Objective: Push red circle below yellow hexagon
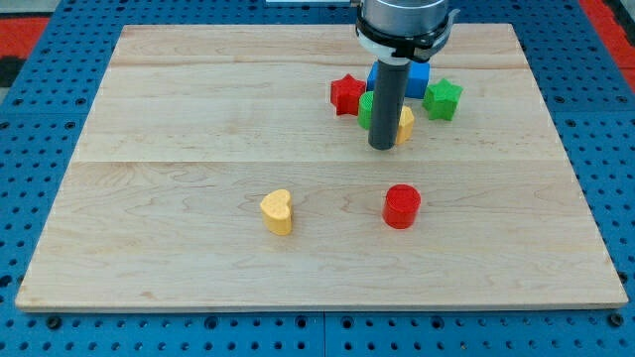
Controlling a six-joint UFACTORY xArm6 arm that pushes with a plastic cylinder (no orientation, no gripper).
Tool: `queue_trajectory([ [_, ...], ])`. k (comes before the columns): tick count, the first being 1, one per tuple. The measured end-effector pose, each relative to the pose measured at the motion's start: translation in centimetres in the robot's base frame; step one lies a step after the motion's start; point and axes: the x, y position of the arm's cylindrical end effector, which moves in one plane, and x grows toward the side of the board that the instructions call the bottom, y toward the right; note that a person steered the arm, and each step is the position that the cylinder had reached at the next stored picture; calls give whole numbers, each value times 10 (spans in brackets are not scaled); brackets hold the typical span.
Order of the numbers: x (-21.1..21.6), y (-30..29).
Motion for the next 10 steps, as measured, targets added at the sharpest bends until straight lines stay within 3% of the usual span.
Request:
queue_trajectory([
  [3, 27, 11],
  [8, 131, -44],
  [10, 131, 10],
])
